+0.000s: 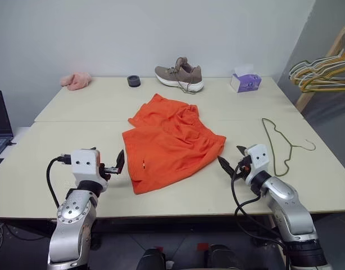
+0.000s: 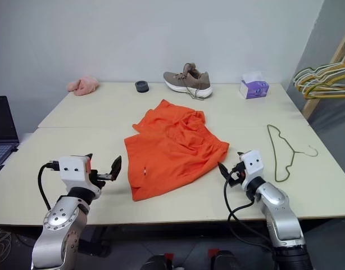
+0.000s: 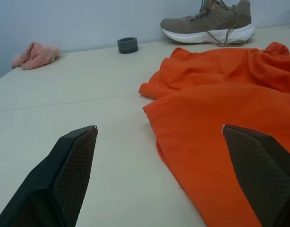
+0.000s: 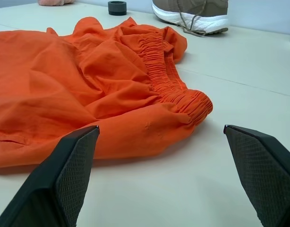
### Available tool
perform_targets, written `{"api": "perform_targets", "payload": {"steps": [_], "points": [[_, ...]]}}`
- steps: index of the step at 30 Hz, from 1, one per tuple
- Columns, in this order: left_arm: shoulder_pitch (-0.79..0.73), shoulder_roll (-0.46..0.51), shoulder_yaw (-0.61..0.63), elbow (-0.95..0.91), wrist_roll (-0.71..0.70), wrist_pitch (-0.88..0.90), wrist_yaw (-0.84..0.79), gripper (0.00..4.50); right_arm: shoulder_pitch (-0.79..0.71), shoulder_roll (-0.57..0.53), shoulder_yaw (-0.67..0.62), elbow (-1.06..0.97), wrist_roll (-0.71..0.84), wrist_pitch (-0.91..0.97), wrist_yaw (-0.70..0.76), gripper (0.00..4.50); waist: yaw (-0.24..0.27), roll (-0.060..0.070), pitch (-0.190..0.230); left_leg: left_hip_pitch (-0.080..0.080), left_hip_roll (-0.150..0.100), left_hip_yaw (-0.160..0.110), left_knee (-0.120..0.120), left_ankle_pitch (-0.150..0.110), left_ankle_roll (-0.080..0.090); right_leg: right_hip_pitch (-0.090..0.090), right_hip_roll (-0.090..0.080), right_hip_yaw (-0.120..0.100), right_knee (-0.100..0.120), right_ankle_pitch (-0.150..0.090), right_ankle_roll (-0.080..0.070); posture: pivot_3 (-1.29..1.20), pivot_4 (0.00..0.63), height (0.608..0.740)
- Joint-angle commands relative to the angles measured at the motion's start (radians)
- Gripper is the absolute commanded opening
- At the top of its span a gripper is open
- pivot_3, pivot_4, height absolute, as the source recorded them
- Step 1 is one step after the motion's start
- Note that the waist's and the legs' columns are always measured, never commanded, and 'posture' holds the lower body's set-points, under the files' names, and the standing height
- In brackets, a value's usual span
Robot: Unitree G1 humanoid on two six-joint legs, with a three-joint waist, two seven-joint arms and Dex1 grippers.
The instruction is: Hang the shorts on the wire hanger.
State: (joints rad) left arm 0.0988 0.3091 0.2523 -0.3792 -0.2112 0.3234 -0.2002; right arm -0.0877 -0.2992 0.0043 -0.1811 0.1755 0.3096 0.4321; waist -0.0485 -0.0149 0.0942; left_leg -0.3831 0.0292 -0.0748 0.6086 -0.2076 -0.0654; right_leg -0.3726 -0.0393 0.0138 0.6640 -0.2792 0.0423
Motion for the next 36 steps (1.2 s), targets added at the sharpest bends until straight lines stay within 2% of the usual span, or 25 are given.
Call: {"api": "perform_targets", "payload": {"steps": [1,16,22,26,33,36], "points": [[-0.002,0.017,0.013,-0.036,0.012,-0.035,-0.009,4.48,-0.001,-0.003,-0.005,-0.026,-0.007,-0.032,-0.007,4.5,0.0,0.0,0.0,0.0,0.0,0.0,0.0,0.0,0.0,0.0,0.0,0.0,0.0,0.0,0.0,-0.05,0.025,0.74],[0.012,0.023,-0.002,-0.012,0.02,-0.034,-0.039,4.48,-0.014,-0.025,-0.004,-0.008,-0.016,-0.06,0.021,4.5,-0.003,0.0,0.0,0.0,0.0,0.0,0.0,0.0,0.0,0.0,0.0,0.001,0.0,0.0,0.0,-0.07,0.03,0.74],[0.037,0.019,-0.028,-0.046,-0.082,-0.018,-0.155,4.48,-0.038,-0.051,-0.002,0.005,0.002,-0.072,0.067,4.5,-0.01,0.0,0.0,0.0,0.0,0.001,0.0,0.0,0.0,0.0,0.0,0.001,0.0,0.0,0.0,-0.08,0.034,0.74],[0.042,0.037,-0.044,-0.043,-0.088,-0.012,-0.191,4.48,-0.037,-0.071,0.016,0.0,0.002,-0.084,0.11,4.5,-0.011,0.0,0.0,0.0,0.0,0.001,0.0,0.0,0.0,0.0,0.0,0.001,0.0,0.0,0.0,-0.09,0.034,0.74],[0.036,0.155,-0.143,-0.006,-0.054,0.029,-0.314,4.48,-0.028,-0.14,0.087,-0.084,0.076,-0.032,0.286,4.5,-0.018,0.0,0.0,0.0,0.0,0.001,0.0,0.0,0.0,0.0,0.001,0.001,0.0,0.0,0.0,-0.1,0.035,0.74],[0.014,0.222,-0.218,-0.003,-0.028,0.053,-0.385,4.48,-0.019,-0.218,0.15,-0.167,0.119,0.033,0.409,4.5,-0.021,0.0,0.0,0.0,0.0,0.001,0.0,0.0,0.0,0.0,0.0,0.001,-0.001,0.0,0.0,-0.11,0.034,0.74]]}}
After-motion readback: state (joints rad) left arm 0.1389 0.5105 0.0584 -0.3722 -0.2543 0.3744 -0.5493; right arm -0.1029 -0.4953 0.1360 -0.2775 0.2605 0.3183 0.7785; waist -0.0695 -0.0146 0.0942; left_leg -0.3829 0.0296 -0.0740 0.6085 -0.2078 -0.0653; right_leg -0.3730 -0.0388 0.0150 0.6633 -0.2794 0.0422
